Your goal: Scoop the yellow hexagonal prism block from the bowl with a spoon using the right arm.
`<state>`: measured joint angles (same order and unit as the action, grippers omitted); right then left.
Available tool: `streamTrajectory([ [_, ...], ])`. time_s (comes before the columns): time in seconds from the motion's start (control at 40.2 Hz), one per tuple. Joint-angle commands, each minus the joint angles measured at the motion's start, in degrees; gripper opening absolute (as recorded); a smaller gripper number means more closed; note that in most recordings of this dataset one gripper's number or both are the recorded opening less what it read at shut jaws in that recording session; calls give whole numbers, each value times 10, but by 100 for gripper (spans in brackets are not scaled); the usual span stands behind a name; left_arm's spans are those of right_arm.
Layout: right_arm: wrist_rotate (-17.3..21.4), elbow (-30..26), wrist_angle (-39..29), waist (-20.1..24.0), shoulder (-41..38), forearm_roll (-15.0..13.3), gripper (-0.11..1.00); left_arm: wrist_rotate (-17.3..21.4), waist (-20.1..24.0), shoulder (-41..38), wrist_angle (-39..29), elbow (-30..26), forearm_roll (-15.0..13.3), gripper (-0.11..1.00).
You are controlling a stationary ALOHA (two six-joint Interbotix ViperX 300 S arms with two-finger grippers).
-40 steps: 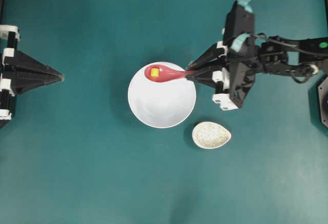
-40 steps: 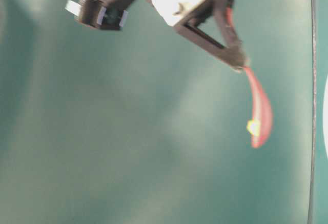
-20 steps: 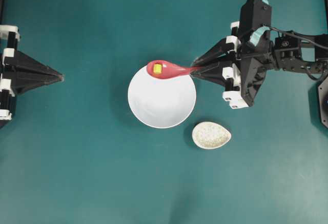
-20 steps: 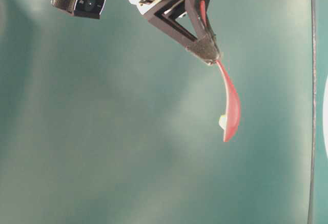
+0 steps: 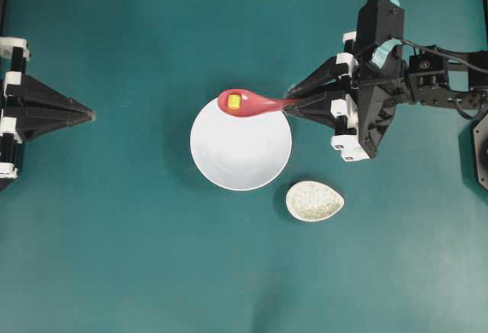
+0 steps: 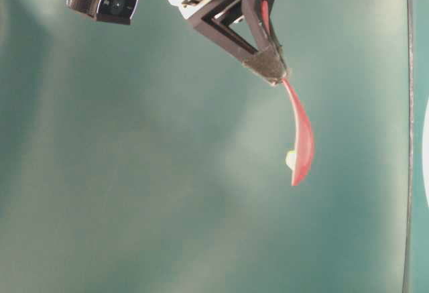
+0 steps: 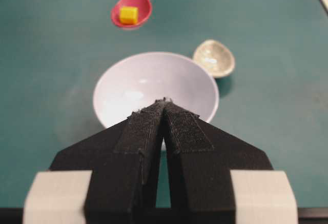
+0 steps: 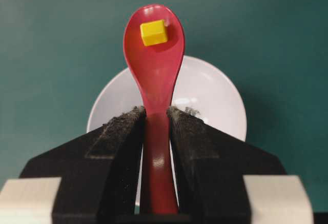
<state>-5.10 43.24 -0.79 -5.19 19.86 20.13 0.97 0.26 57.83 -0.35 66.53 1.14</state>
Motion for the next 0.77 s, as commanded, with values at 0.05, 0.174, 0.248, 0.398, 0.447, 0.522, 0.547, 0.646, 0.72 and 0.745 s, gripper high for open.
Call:
streamTrajectory([
  [0.05, -1, -12, 18, 1, 10, 0, 24, 0, 1, -5, 3, -11, 1, -1],
  [0.174, -1, -11, 18, 1, 11, 1, 24, 0, 1, -4, 0, -11, 1, -1],
  [0.248, -1, -11, 16, 1, 10, 0, 24, 0, 1, -4, 0, -11, 1, -1],
  [0.398, -1, -12, 16, 1, 10, 0, 24, 0, 1, -4, 0, -11, 2, -1],
  [0.447, -1, -12, 16, 2, 11, 0, 24, 0, 1, -4, 0, -11, 1, -1],
  [0.522, -1, -11, 16, 2, 11, 1, 24, -1, 1, -4, 0, -11, 1, -1],
  [0.547, -1, -11, 15, 1, 11, 0, 24, -1, 1, -5, 0, -11, 1, -1],
  [0.646, -1, -11, 12, 1, 10, 0, 24, 0, 1, -5, 0, -11, 1, -1],
  [0.72, -2, -11, 11, 1, 11, -1, 24, 0, 1, -4, 0, -11, 1, -1],
  [0.745, -2, -11, 11, 1, 10, -1, 24, 0, 1, -4, 0, -11, 1, -1],
])
